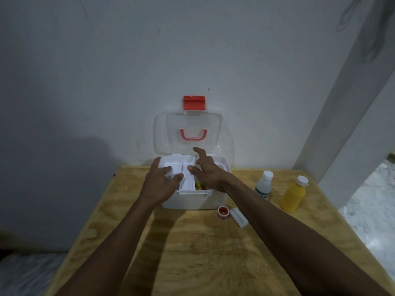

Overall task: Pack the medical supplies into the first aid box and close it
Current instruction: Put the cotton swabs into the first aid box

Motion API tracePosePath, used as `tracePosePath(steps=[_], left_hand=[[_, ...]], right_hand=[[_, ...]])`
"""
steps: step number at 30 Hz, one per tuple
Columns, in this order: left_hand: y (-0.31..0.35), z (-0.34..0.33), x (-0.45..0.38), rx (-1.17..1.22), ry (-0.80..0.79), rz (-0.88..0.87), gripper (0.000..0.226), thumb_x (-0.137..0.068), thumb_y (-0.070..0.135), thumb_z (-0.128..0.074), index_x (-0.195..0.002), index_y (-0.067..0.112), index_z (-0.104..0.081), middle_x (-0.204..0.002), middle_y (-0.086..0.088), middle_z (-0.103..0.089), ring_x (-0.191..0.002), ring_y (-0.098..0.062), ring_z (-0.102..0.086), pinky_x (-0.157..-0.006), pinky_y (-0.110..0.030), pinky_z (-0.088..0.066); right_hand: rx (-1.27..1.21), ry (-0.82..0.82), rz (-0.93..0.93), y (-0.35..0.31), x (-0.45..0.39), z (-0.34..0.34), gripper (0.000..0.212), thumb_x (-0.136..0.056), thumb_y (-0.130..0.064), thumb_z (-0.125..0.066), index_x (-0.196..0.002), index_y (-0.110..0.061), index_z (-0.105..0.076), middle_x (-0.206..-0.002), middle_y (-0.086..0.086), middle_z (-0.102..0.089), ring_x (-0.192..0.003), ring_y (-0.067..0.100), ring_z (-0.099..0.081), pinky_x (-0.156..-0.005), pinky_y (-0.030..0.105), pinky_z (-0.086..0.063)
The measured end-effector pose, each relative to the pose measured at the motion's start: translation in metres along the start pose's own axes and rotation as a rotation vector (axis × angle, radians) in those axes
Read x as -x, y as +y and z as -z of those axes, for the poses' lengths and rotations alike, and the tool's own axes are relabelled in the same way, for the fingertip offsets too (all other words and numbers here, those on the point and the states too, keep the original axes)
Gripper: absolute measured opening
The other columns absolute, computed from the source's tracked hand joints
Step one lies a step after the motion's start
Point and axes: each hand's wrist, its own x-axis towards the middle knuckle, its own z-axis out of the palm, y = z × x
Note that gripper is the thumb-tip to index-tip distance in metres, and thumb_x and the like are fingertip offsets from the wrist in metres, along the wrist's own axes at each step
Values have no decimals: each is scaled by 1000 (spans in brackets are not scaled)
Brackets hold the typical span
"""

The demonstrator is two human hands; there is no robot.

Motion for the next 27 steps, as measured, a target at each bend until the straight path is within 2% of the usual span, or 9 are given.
tracePosePath(steps=[8,15,27], left_hand=[[0,2,0,1,-10,2,58,-87,38,-67,-135,9,-52,-151,-4,-38,-132,-27,-42,-104,-37,-39],[0,2,-1,-12,-12,-2,57,-87,38,-67,-134,9,-53,-150,-4,-38,-131,-26,-42,-103,-36,-40],[0,3,-4,-31,-37,-16,58,-88,38,-66,-135,8,-51,-150,-6,-38,-132,-28,-42,-103,-38,-40]], right_hand=[[3,-7,15,0,1,0,62,-100,-34,-49,-150,-33,-12,-157,9,-25,-140,33,-32,-114,48,-31],[20,11,56,-3,3,3,57,-100,-28,-51,-149,-27,-22,-151,10,-39,-133,31,-44,-110,45,-39],[46,7,79,-6,14,6,50,-101,-27,-49,-146,-24,-28,-146,11,-47,-125,29,-52,-102,39,-44]])
